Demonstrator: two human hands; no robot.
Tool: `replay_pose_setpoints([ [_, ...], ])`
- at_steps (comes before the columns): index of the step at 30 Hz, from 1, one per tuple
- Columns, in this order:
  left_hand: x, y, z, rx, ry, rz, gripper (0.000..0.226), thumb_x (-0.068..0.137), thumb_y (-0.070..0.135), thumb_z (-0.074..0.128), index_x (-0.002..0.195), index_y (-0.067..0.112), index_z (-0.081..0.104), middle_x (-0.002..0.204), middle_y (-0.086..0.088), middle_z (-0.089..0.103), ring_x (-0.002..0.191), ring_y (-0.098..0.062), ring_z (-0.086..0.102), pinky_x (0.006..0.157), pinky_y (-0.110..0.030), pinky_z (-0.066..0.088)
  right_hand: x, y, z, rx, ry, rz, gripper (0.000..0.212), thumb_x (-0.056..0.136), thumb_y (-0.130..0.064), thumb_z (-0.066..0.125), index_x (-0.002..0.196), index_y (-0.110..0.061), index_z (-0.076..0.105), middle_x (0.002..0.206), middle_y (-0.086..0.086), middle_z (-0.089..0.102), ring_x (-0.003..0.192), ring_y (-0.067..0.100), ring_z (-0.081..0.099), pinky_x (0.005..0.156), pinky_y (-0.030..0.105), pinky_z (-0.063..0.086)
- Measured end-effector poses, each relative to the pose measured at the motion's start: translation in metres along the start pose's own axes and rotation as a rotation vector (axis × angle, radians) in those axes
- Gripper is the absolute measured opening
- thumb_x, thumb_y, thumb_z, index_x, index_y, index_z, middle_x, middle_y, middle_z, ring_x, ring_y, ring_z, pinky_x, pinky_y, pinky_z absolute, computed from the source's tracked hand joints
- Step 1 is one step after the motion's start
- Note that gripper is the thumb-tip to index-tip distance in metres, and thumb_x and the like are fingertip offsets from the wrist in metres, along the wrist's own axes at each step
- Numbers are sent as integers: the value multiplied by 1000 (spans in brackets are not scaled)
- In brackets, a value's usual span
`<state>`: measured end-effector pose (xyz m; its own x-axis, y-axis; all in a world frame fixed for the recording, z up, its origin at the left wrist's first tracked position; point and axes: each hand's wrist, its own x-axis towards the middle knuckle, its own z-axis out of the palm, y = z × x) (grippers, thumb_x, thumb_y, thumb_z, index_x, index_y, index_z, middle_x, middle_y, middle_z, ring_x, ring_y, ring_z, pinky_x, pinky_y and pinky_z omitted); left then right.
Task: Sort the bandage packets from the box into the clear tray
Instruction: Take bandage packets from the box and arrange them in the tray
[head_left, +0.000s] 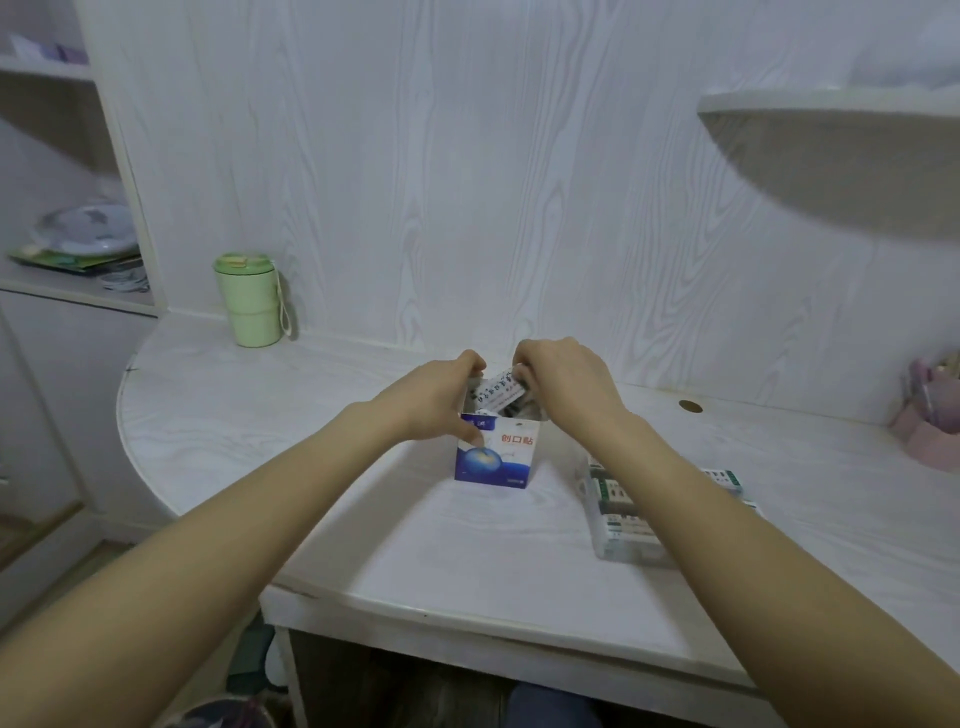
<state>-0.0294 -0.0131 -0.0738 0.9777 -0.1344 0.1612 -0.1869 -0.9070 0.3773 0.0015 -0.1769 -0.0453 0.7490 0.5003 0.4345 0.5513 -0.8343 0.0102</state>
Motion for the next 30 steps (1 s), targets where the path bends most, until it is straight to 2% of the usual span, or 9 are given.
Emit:
replay_pose_setpoints([
  [5, 13, 7, -8, -1, -86, -4, 85, 77, 40, 75, 144, 16, 28, 148, 2, 39, 132, -22, 38, 105, -31, 25, 11, 8, -1, 160, -72, 72, 21, 96, -17, 47, 104, -10, 65, 99, 14, 66, 87, 29, 60, 65, 33, 42],
  [8, 23, 16, -13, -151, -78, 30, 68, 86, 42, 64, 143, 23, 32, 147, 4, 41, 127, -20, 44, 104, -33, 32, 13, 15, -4, 262, -39, 57, 19, 96, -16, 47, 100, -10, 65, 92, 11, 67, 80, 25, 59, 68, 33, 46],
  [10, 30, 22, -14, -233, -61, 46, 57, 90, 43, 58, 140, 25, 36, 141, 2, 47, 118, -18, 50, 93, -30, 40, 13, 21, -9, 357, -5, 34, 18, 95, -14, 49, 95, -10, 66, 85, 8, 67, 76, 22, 58, 68, 31, 44],
  [14, 39, 37, -14, -236, -51, 41, 39, 97, 38, 48, 131, 20, 45, 118, -2, 60, 96, -13, 53, 75, -25, 38, 6, 32, -16, 547, 53, 11, 16, 93, -11, 53, 93, -9, 68, 82, 3, 67, 78, 19, 62, 71, 27, 47],
  [17, 40, 51, -20, -207, -34, 92, 23, 97, 36, 47, 103, 16, 58, 83, 6, 59, 79, -13, 53, 65, -21, 38, -2, 45, -25, 793, 124, 59, 12, 89, -8, 61, 89, -11, 72, 81, 3, 71, 78, 17, 67, 74, 27, 55],
  [20, 36, 71, -23, -317, -8, 178, 20, 98, 29, 49, 95, 14, 61, 79, 9, 65, 70, -2, 59, 65, -10, 41, -16, 56, -37, 1173, 152, 205, 9, 84, -5, 67, 88, -12, 72, 83, 7, 71, 78, 15, 68, 72, 21, 56],
  [23, 25, 93, -20, -483, -66, 238, 20, 98, 25, 47, 84, 15, 58, 76, -1, 65, 60, -10, 59, 57, -17, 44, -35, 71, -51, 1457, 79, 346, 4, 86, -9, 66, 85, -10, 69, 77, 7, 71, 68, 12, 66, 66, 18, 54],
  [25, 17, 103, -13, -583, -159, 249, 23, 99, 22, 46, 81, 13, 57, 70, -2, 60, 57, -13, 53, 52, -20, 41, -48, 81, -57, 1496, 7, 385, 9, 88, -11, 63, 81, -9, 68, 76, 5, 71, 64, 9, 64, 64, 18, 54],
  [30, -2, 125, 13, -756, -324, 227, 27, 100, 18, 43, 77, 11, 56, 59, 4, 53, 51, -7, 45, 48, -15, 36, -84, 97, -60, 1484, -66, 445, 11, 89, -9, 62, 80, -7, 68, 72, 6, 71, 60, 9, 63, 61, 18, 54],
])
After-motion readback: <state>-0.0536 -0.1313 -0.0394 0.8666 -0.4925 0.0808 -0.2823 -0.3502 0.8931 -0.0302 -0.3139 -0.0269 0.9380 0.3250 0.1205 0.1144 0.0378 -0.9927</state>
